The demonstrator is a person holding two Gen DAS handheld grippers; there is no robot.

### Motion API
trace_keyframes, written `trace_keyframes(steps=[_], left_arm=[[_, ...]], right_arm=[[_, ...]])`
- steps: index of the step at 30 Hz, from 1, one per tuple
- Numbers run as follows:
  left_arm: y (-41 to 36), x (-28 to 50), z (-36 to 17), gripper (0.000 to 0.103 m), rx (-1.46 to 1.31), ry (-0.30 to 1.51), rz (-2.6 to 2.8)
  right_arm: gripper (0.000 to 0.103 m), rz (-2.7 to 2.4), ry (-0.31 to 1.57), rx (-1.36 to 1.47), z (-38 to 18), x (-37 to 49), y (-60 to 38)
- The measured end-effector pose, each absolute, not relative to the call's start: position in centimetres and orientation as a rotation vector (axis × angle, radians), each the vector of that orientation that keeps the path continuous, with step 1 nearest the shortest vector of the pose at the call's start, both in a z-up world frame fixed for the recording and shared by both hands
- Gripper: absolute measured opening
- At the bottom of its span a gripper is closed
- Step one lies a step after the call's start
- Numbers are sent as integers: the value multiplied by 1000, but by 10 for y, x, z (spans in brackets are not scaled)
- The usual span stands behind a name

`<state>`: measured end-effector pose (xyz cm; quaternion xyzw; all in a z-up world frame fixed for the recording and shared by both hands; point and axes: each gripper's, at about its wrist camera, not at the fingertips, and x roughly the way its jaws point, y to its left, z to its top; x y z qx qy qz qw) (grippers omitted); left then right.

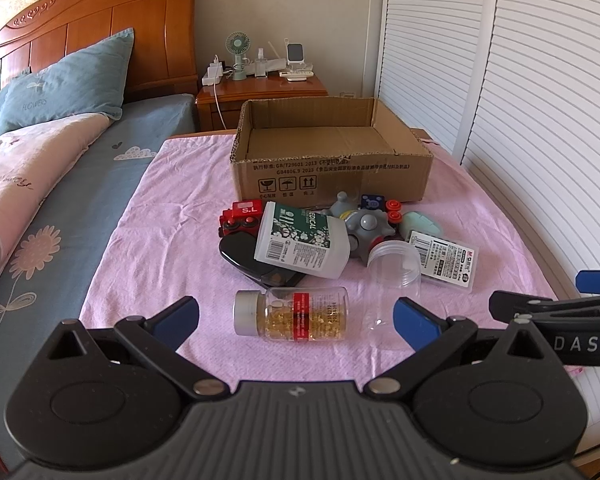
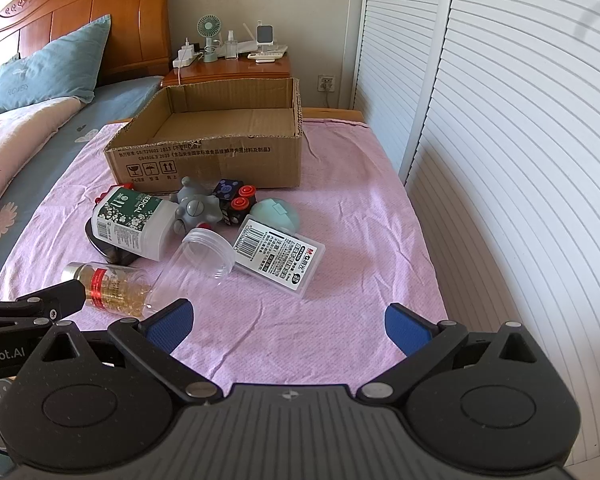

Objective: Organize rigid objects

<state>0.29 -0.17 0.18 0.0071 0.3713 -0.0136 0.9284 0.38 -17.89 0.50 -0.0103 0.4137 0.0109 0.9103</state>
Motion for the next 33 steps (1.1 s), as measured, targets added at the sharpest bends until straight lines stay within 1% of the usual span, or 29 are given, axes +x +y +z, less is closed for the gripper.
trace_keyframes(steps=[18,26,33], left_arm=[[0,7,-4,102,29,746,-68],[15,16,-24,102,66,726,-118],[28,20,-45,102,42,744,-166]], right_arm=[[103,35,850,-35,1,10,-177],[103,67,842,-58,-7,17,-178],[103,76,854,-69,-26,29,-184]])
